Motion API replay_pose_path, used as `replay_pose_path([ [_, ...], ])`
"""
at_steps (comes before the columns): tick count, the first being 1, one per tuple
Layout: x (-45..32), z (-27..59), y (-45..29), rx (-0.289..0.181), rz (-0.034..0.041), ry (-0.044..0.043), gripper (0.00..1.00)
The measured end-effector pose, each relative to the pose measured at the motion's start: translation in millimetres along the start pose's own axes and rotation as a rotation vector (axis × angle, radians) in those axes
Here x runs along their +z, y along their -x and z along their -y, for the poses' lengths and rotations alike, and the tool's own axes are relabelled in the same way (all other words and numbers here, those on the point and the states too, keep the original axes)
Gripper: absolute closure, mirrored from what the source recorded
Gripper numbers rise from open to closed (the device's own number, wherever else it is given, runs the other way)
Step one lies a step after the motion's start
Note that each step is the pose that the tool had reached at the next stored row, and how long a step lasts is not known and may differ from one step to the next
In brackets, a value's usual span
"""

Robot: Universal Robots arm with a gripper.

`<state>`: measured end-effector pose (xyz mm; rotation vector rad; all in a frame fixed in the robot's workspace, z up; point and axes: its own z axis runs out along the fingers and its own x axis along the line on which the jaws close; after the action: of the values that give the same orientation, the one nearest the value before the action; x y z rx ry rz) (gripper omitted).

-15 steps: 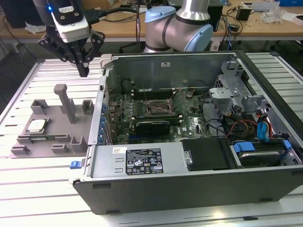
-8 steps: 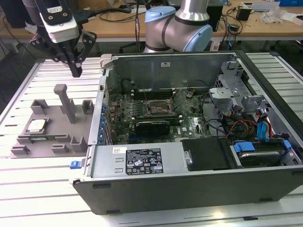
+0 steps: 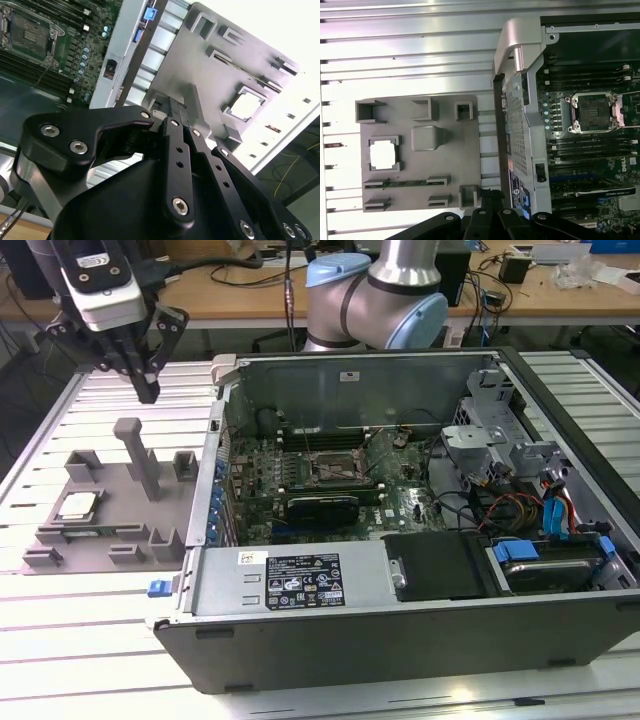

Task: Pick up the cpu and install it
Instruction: 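Reach for the cpu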

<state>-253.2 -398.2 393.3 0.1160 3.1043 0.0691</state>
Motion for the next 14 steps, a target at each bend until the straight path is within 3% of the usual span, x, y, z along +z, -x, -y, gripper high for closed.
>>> replay_pose_path([
  [14, -0.9, 1.1, -25.2, 0.0, 0.0019, 0.0002, 0.89],
])
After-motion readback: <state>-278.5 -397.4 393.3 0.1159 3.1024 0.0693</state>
